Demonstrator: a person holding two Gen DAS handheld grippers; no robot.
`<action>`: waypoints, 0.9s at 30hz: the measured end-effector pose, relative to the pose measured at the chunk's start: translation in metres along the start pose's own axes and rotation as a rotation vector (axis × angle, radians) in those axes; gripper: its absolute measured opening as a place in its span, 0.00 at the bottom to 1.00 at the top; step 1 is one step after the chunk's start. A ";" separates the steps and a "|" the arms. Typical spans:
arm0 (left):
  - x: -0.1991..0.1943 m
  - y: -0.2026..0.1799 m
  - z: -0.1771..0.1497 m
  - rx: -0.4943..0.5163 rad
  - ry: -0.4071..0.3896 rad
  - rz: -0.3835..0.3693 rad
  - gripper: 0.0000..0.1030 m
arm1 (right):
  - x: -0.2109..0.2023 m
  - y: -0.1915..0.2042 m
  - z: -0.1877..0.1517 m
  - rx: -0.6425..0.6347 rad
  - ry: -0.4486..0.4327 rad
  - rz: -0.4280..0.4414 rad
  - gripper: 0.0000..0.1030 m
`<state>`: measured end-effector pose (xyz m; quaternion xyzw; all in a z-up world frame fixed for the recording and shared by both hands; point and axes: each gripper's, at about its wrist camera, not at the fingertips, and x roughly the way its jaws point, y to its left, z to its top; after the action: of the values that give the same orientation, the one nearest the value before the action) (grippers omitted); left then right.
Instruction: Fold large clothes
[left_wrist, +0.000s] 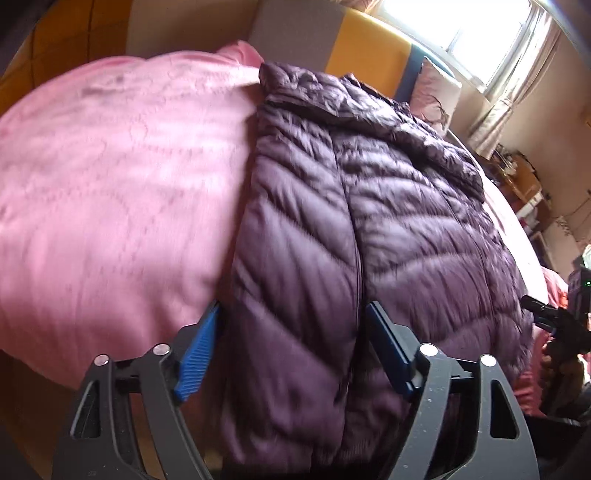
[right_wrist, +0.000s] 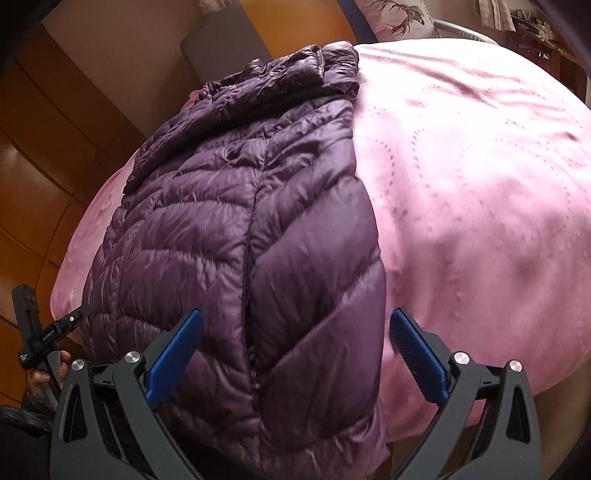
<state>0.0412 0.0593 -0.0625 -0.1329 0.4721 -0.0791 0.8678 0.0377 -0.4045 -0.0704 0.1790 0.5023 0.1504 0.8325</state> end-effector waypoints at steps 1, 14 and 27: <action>-0.001 0.002 -0.005 -0.008 0.018 -0.017 0.68 | -0.001 -0.001 -0.006 0.006 0.011 0.012 0.89; -0.017 0.001 -0.007 -0.024 0.020 -0.253 0.08 | -0.031 0.043 0.001 -0.134 -0.014 0.140 0.13; -0.045 0.013 0.068 -0.143 -0.131 -0.473 0.05 | -0.042 0.023 0.110 0.082 -0.240 0.289 0.10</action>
<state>0.0740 0.0945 0.0051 -0.3057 0.3753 -0.2374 0.8423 0.1153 -0.4179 0.0205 0.2996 0.3741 0.2255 0.8482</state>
